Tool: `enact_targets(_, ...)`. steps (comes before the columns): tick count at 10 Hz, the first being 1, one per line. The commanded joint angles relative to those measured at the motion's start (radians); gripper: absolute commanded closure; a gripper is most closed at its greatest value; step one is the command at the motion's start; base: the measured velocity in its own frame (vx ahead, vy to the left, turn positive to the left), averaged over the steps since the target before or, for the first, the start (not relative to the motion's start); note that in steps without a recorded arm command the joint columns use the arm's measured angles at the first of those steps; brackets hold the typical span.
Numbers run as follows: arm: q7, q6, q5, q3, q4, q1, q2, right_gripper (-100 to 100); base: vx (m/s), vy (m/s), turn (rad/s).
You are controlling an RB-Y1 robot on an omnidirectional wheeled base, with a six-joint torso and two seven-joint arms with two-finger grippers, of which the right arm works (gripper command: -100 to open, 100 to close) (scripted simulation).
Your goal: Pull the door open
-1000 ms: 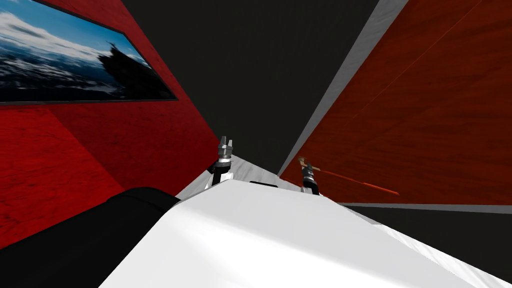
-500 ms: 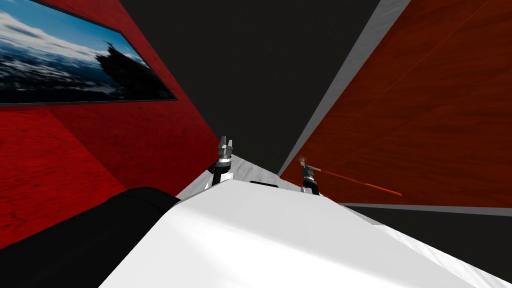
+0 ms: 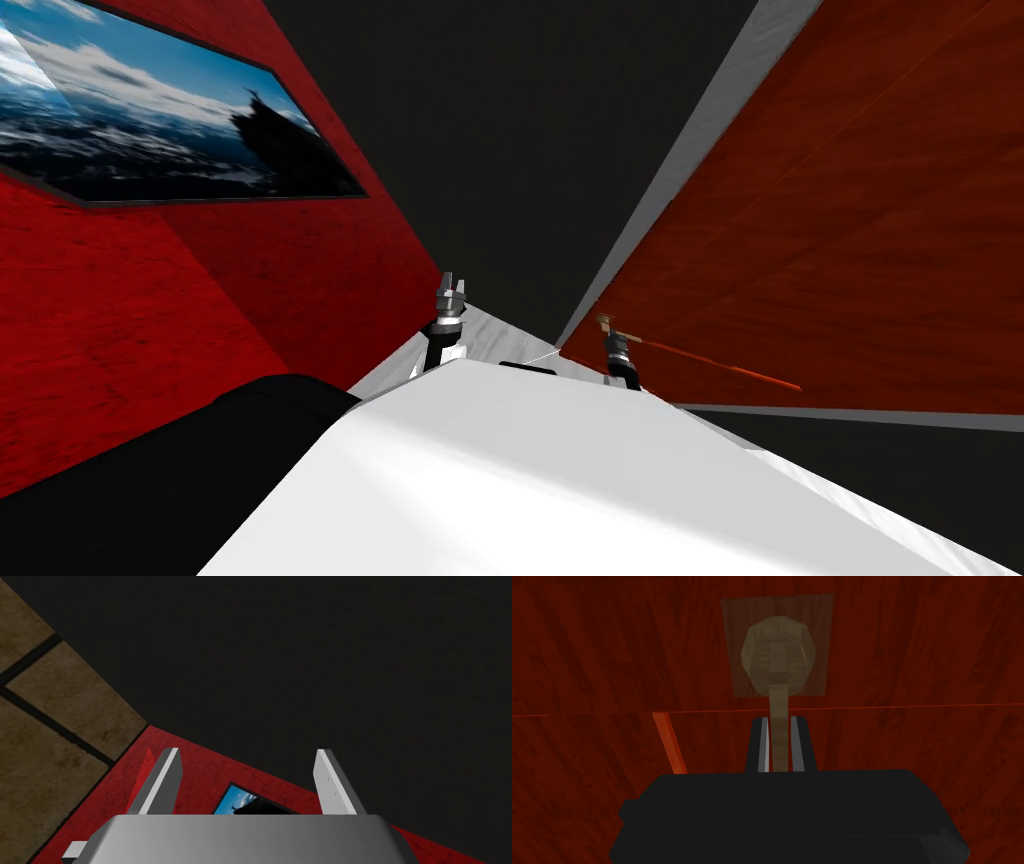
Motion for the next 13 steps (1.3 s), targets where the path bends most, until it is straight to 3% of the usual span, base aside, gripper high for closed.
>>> enact_targets(1,-0.019,-0.012,0.010,0.017,0.009,0.006,-0.008,100,-0.211,-0.049,0.113)
enact_targets(6,-0.084,-0.040,0.043,0.069,0.002,0.031,-0.043,100,-0.224,-0.061,0.135)
enact_targets(7,-0.075,-0.036,0.040,0.065,0.003,0.024,-0.036,100,-0.114,-0.021,0.038)
enact_targets(13,-0.148,-0.084,0.082,0.133,-0.017,0.069,-0.077,100,-0.212,-0.050,0.098)
